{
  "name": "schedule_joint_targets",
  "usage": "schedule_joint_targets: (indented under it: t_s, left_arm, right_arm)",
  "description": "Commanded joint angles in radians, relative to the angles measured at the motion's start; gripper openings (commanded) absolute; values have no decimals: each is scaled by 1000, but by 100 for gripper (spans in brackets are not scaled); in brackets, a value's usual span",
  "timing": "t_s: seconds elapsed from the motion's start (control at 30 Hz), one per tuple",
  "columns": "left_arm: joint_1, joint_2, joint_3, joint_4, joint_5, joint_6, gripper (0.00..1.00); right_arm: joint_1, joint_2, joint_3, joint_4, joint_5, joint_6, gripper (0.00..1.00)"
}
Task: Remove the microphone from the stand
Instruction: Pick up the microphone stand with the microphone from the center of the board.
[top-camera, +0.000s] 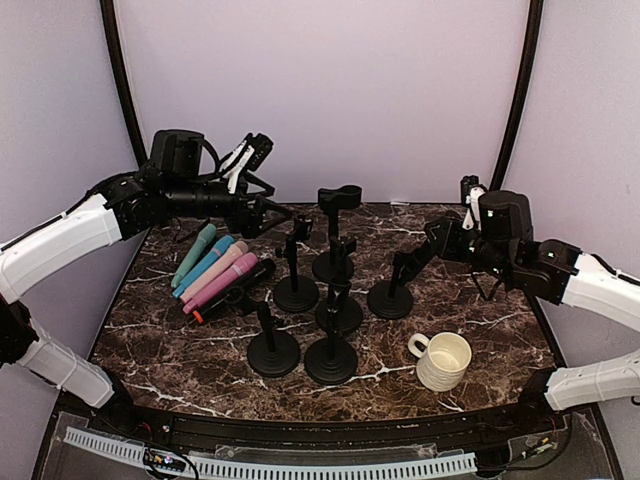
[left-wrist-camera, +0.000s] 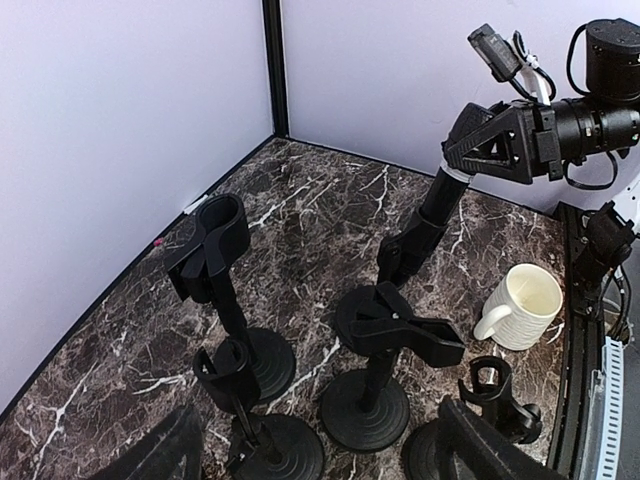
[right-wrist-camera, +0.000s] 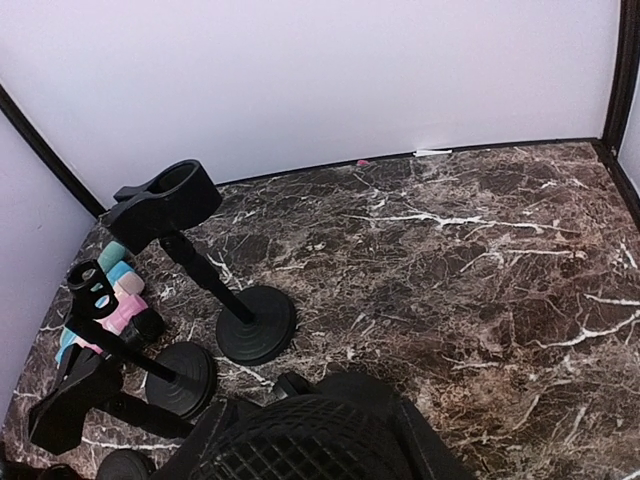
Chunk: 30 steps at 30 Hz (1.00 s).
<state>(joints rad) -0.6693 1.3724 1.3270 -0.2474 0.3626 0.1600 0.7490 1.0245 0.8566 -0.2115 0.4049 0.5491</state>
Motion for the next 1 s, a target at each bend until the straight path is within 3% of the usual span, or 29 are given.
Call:
schedule_joint_targets:
  t_s: [0.0, 0.13, 0.33, 0.47, 0.97]
  left_arm:
    - [-25, -1, 59, 32, 35, 2, 82]
    - [-44, 59, 145, -4, 79, 15, 82]
    - [-99, 206, 263, -35, 179, 30, 82]
    - [-134, 307, 358, -70, 186, 46, 82]
    - [-225, 468, 434, -70, 59, 118, 83]
  right_arm:
    - [10, -19, 16, 95, -42, -79, 22]
    - [-7, -5, 68, 132, -128, -236, 17]
    - [-105, 29, 192, 123, -480, -426, 13]
    - [-152, 40, 278, 61, -619, -488, 12]
    - [-172, 35, 400, 19, -785, -403, 9]
